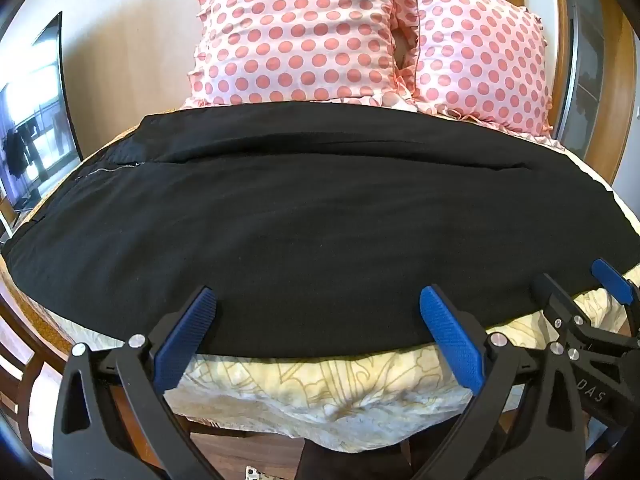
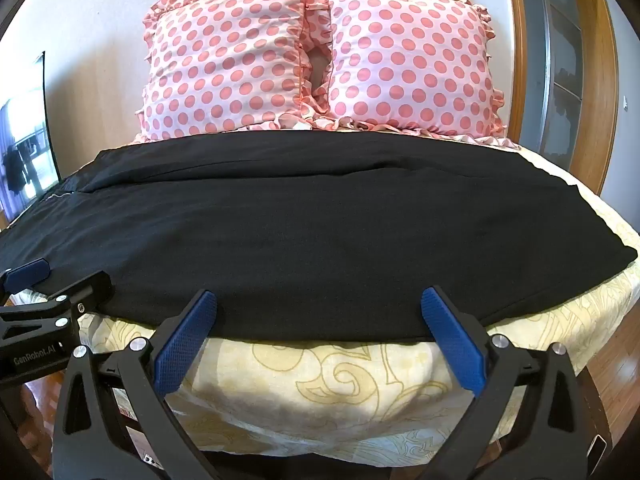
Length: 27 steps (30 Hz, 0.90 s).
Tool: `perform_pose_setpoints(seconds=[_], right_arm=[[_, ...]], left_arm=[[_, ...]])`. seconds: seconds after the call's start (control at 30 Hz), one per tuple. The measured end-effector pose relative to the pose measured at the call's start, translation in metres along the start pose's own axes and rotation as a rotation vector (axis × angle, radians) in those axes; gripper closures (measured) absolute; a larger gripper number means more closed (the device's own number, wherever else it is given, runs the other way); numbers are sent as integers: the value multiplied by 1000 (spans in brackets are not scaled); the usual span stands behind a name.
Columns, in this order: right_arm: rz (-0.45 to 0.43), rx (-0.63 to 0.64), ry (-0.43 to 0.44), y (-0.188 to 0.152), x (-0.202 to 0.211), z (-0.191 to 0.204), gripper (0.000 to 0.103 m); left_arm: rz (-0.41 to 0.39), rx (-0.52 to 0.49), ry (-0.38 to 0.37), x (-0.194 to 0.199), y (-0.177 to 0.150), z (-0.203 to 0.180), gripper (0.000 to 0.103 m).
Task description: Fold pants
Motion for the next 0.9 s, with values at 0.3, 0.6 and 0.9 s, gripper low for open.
perform_pose_setpoints(seconds=[0.3,0.6,0.9], right_arm=[[-1,1,0,-1,0,0,1],[-1,2,0,0,0,0,1],[-2,2,-1,0,0,0,1]], left_arm=[[43,1,3,-6,-3,4,2],[42,0,8,-5,-2,2,2],[41,-1,9,-5,-3,2,2]])
Point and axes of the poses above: each gripper's, at about its wrist camera, not at the fingertips, and x roughly against the way its jaws point, z to its left, y to its top, the point moved 10 cm from there along -x, roughly the way its jaws point, and after that the axes turned 4 degrees about x, right-handed, at the moved point
